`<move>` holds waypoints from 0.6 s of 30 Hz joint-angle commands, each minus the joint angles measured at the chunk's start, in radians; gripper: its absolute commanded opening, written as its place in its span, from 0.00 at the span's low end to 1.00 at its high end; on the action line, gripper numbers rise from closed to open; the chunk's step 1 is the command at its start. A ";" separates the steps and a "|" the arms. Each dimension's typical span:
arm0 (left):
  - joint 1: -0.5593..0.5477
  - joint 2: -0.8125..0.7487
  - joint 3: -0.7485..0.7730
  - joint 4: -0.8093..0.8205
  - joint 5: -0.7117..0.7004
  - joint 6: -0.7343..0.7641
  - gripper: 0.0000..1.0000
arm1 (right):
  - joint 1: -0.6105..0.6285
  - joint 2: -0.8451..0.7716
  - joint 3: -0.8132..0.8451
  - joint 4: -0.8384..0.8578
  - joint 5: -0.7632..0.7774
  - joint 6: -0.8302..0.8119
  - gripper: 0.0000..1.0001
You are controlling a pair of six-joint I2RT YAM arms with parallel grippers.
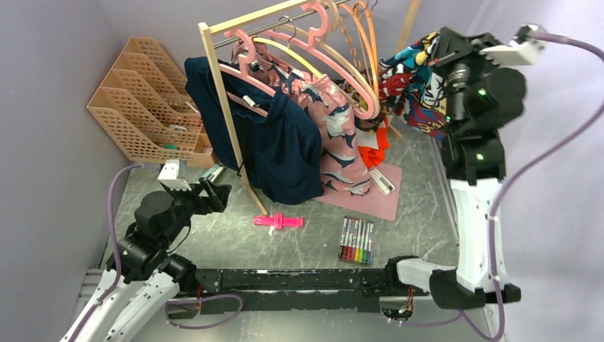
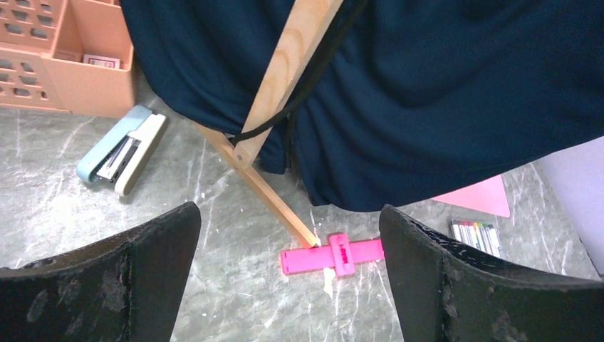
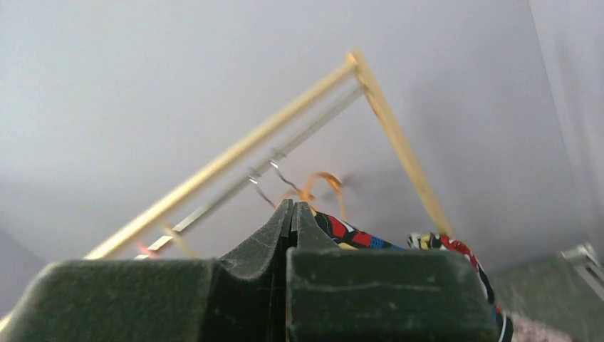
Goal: Place the shorts on the hanger
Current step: Adjust the shorts at the center of the board.
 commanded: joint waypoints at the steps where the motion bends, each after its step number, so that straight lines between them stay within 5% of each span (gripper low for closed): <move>1: 0.005 -0.053 0.000 -0.007 -0.084 -0.024 0.99 | 0.048 -0.055 0.123 -0.114 0.033 -0.069 0.00; 9: 0.005 -0.089 0.006 -0.029 -0.142 -0.045 0.99 | 0.076 -0.226 0.135 -0.080 -0.108 -0.071 0.00; 18: 0.005 -0.106 0.008 -0.037 -0.170 -0.049 0.99 | 0.153 -0.242 0.310 0.078 -0.471 -0.017 0.00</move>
